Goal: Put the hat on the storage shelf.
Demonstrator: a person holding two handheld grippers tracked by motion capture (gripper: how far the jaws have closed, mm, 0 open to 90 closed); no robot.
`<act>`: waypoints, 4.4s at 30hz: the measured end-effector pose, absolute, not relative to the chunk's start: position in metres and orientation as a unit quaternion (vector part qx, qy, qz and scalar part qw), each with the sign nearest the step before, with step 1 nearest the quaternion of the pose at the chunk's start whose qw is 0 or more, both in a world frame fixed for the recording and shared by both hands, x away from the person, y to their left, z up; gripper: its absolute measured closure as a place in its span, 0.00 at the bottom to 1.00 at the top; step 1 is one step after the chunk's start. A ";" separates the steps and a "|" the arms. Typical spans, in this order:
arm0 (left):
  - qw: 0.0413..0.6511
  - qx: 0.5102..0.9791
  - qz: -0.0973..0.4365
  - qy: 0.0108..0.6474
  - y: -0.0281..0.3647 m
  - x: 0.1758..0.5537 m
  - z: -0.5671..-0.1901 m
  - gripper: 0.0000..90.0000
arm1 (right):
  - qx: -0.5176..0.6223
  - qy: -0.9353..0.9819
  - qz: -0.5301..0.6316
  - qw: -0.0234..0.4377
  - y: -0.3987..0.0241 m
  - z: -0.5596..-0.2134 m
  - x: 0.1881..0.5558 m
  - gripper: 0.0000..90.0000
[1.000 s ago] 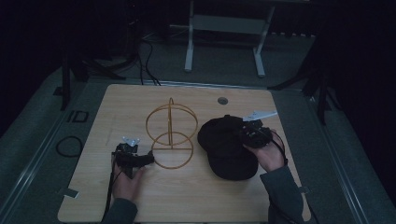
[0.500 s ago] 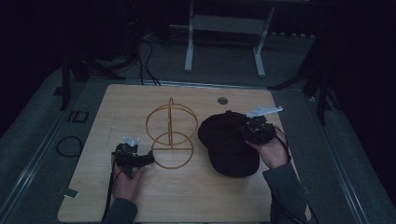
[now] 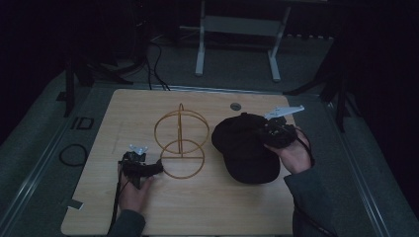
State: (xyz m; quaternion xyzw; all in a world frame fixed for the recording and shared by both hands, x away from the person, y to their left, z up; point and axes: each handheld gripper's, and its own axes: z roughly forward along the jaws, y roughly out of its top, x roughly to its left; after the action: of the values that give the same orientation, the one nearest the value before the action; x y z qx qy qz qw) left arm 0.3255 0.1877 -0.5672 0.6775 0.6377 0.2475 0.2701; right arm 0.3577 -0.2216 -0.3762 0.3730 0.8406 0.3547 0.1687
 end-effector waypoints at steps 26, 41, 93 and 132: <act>0.270 0.678 0.248 0.637 0.188 0.326 -0.567 0.01 | 0.359 0.819 0.412 0.172 -0.234 -0.328 0.362 0.97; 0.269 0.679 0.248 0.637 0.188 0.325 -0.567 0.01 | 0.348 0.807 0.446 0.170 -0.241 -0.301 0.362 0.97; 0.270 0.677 0.248 0.638 0.188 0.326 -0.567 0.01 | 0.275 0.790 0.530 0.139 -0.147 -0.246 0.353 0.97; 0.266 0.682 0.247 0.635 0.189 0.325 -0.567 0.01 | 0.242 0.840 0.475 0.103 -0.065 -0.320 0.351 0.96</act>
State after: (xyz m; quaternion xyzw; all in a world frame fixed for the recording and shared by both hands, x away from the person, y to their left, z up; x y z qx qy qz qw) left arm 0.3254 0.1886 -0.5666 0.6823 0.6346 0.2468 0.2662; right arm 0.3515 -0.0655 -0.3197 0.2425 0.8398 0.4747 0.1031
